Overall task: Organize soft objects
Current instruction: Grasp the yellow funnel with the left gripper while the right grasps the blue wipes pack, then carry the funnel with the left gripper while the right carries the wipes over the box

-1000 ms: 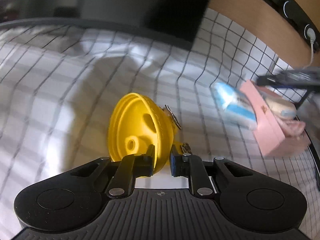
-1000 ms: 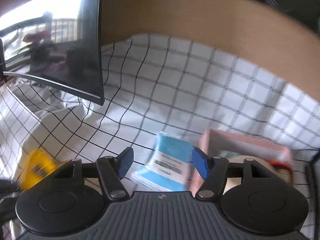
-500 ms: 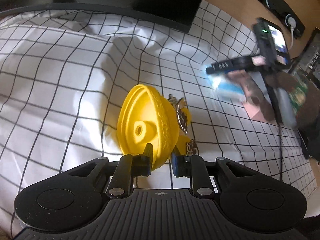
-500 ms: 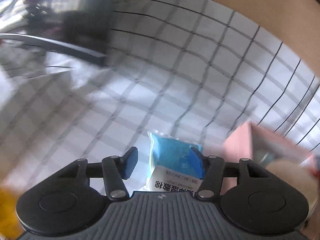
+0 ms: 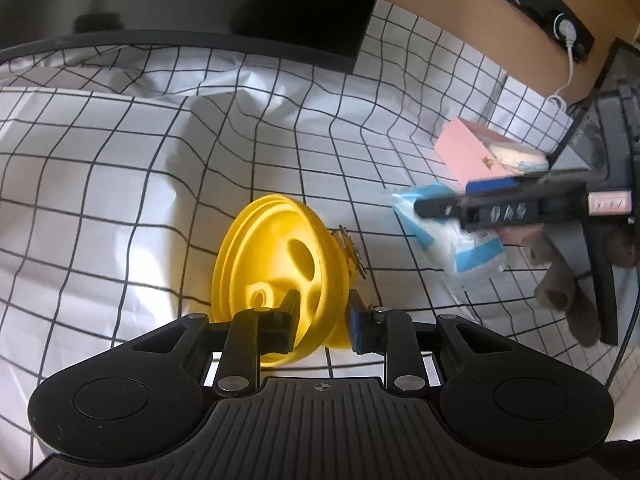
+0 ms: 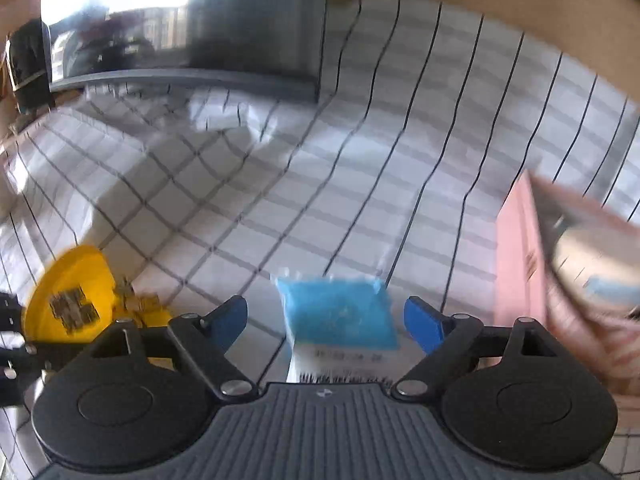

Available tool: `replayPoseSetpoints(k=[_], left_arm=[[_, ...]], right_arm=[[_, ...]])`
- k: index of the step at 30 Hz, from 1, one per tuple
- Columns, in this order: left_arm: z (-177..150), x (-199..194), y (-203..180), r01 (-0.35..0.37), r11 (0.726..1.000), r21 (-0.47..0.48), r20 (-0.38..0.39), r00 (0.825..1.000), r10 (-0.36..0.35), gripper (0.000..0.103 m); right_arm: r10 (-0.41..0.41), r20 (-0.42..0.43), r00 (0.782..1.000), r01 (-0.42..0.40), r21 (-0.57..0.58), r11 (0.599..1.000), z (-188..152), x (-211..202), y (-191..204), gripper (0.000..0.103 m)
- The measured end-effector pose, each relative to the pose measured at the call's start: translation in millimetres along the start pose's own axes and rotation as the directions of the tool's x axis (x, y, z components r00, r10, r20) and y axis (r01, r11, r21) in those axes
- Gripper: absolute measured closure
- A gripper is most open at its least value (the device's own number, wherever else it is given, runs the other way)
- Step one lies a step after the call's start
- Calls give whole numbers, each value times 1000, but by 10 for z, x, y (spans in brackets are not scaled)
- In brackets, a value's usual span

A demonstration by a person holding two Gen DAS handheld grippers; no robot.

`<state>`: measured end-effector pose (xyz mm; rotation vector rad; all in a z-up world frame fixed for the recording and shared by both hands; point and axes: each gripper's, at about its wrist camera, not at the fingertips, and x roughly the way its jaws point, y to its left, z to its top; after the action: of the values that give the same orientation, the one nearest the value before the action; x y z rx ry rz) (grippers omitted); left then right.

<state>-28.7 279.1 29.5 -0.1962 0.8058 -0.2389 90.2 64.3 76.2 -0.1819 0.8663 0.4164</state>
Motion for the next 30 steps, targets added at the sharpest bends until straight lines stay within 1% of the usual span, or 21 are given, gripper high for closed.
replayPoseSetpoints(k=[3,4,5,8,9,11,13,18,21,22,23,27,28,30], left_arm=[[50,120,-38,-20,1000,11,-28,999,20,76],[70,171,-40,-29,1000,9,-38,999,29,74],[85,211,-34,-35,999,5,-41,999,35,70],[143,291,-34,-46,999,-14,-25,999,45,70],[154,313,-31,-51,999,-17,-19,999,50,70],[155,360,-24,-51,998,-23,-12,999,51,67],[149,383,1,-43,998,-39,-18,999,42,65],[157,372,71,-9,997,-72,-24,1000,8,66],[121,291,61,-9,995,-102,15,1000,10,75],[105,255,42,-8,994,-105,32,999,11,80],[80,211,3,-2,995,-101,51,999,8,84],[10,76,-288,0,999,-49,96,995,4,88],[6,48,-372,13,999,-39,102,995,-9,88],[15,10,-542,60,998,-20,108,993,-58,88]], right_arm=[[-19,-43,999,18,-22,1000,-116,145,14,17],[-24,-54,998,23,-24,999,-154,172,3,21],[-20,-62,998,19,-20,1000,-192,176,-12,30],[-2,-62,998,0,-24,1000,-266,99,-36,47],[1,-63,998,-3,-29,1000,-284,55,-38,48],[6,-61,998,-8,-40,999,-323,-47,-39,48],[8,-47,999,-11,-58,998,-378,-212,-38,48],[22,-23,999,-24,-70,997,-570,-637,-122,48],[3,-25,1000,-5,-91,996,-724,-859,-218,48],[-10,-22,1000,7,-104,995,-771,-926,-254,48],[-24,-17,1000,22,-116,993,-818,-1000,-295,48],[-58,4,998,58,-110,992,-1012,-1284,-567,48],[-68,14,998,69,-108,992,-1060,-1343,-637,48],[-99,43,994,104,-115,988,-1163,-1466,-782,48]])
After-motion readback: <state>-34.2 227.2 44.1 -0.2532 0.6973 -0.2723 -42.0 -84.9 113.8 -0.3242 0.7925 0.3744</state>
